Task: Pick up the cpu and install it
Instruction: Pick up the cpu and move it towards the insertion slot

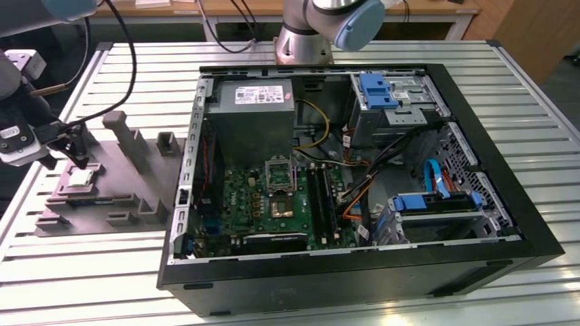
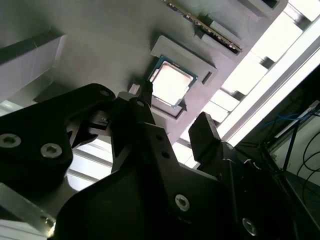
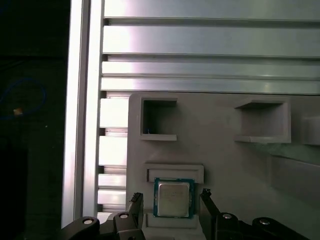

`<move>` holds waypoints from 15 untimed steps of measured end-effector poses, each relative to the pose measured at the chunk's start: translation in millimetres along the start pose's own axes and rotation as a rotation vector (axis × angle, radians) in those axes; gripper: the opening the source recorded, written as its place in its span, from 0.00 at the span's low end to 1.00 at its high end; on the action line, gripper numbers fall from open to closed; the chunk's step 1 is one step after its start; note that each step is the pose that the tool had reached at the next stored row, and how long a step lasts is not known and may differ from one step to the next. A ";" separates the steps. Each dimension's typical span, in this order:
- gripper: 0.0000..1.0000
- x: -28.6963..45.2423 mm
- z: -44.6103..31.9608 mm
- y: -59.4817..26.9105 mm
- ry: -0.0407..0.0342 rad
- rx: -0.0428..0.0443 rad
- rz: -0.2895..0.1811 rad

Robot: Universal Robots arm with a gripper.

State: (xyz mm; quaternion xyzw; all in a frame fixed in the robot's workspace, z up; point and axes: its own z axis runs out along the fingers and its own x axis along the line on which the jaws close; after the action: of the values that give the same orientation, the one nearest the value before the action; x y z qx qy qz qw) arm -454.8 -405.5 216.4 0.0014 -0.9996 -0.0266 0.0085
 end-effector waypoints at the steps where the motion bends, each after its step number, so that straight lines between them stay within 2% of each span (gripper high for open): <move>1: 0.56 -0.4 1.0 -0.1 0.0000 0.0000 0.000; 15: 0.56 -2.0 17.0 -1.8 -0.0002 -0.0001 0.003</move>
State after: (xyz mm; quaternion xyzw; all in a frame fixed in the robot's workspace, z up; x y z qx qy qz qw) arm -453.1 -406.3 199.3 -0.0001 -0.9996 -0.0266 0.0084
